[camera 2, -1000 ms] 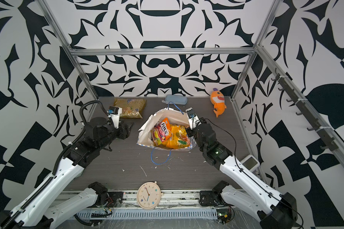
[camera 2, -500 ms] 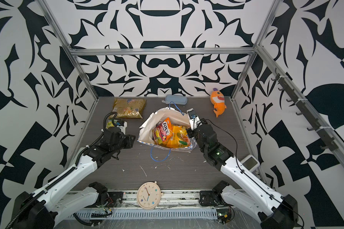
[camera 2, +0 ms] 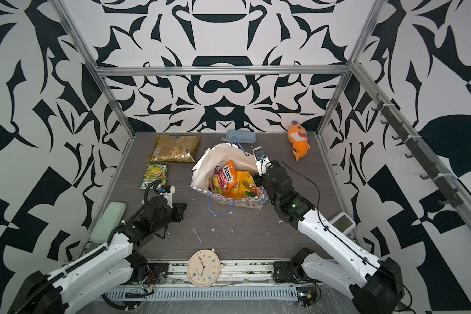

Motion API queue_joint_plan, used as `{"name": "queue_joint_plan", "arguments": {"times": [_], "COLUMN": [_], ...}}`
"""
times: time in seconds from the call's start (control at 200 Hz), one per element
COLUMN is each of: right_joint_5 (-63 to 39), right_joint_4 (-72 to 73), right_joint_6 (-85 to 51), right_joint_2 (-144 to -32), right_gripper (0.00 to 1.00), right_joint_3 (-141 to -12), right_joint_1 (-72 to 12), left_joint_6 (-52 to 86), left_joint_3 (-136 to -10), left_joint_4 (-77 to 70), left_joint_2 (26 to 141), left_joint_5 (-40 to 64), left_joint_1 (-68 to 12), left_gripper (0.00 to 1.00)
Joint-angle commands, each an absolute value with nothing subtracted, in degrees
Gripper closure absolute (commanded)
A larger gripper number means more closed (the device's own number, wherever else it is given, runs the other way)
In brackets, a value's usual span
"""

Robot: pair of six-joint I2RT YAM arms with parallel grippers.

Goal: Take the snacks out of the paper bag
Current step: Place the paper bag at the center of the table.

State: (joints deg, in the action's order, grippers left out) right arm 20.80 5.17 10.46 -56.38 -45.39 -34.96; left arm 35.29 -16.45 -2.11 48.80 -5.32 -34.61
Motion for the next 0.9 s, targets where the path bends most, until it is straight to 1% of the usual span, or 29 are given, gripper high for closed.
{"name": "queue_joint_plan", "arguments": {"times": [0.0,0.08,0.16,0.32,0.565,0.72,0.895], "right_joint_5": [21.0,21.1,21.4,21.2,20.8,20.2,20.5], "right_joint_4": [9.8,10.4,10.2,9.8,9.2,8.4,7.6], "right_joint_6": [9.6,9.7,9.5,8.8,8.3,8.1,8.1], "right_joint_2": [-56.1,-56.4,-56.8,-57.3,-56.0,-55.2,-55.1], "right_gripper": [1.0,1.0,1.0,1.0,1.0,1.0,1.0], "right_joint_3": [-48.2,-48.2,-48.7,-49.6,-50.0,-50.3,-50.7], "right_joint_1": [-34.9,-34.8,-34.8,-34.9,-34.8,-34.9,-34.9], "left_joint_6": [32.2,30.6,28.3,26.0,24.3,24.3,22.4], "left_joint_3": [-15.6,-14.5,-15.0,-18.5,-21.4,-24.5,-28.2], "left_joint_4": [-10.0,-17.1,-23.0,-28.4,-38.2,-46.4,-50.5], "left_joint_2": [51.3,56.0,61.9,72.3,84.1,93.9,100.1], "left_joint_5": [-3.8,-1.5,1.0,3.8,5.1,5.3,4.2], "left_joint_1": [-36.4,-38.3,-40.3,-43.2,-43.3,-43.3,-43.1], "left_gripper": [0.98,1.0,1.0,1.0,1.0,1.0,1.0]}}
